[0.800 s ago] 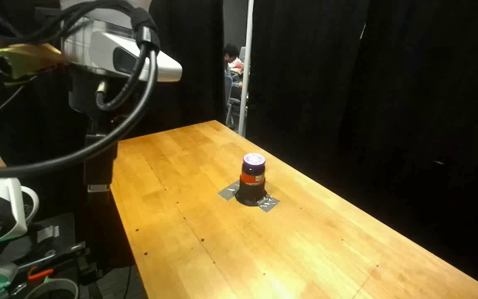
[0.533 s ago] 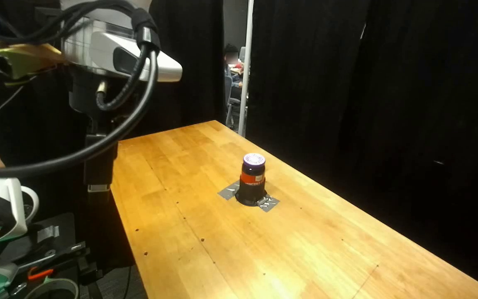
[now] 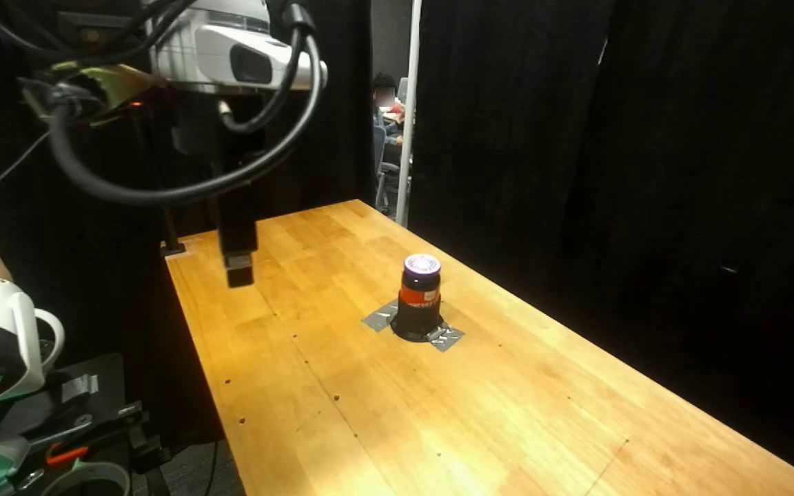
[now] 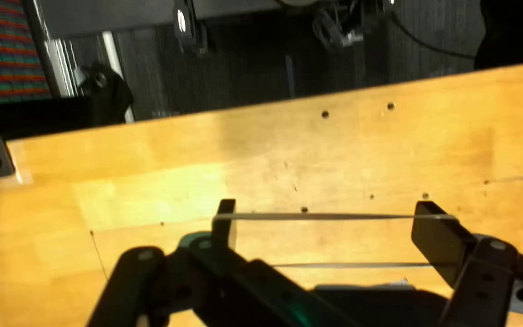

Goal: Put a rubber band around the cup

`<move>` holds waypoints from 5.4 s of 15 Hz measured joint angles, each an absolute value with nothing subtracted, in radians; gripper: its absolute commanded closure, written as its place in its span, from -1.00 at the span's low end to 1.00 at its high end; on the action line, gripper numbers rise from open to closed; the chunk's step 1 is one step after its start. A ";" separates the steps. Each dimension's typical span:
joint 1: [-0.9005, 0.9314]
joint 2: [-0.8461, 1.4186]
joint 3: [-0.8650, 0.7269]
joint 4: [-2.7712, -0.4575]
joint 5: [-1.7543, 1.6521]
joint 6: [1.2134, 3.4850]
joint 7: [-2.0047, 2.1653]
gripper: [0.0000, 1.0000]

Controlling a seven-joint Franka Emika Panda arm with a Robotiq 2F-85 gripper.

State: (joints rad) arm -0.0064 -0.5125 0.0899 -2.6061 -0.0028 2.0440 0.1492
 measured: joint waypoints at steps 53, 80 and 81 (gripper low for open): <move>0.093 0.607 0.047 -1.670 0.074 2.111 0.160 -1.00; 0.342 0.377 -0.103 -2.562 0.180 3.730 0.238 0.87; 0.333 0.389 -0.073 -2.576 0.195 3.785 0.232 0.88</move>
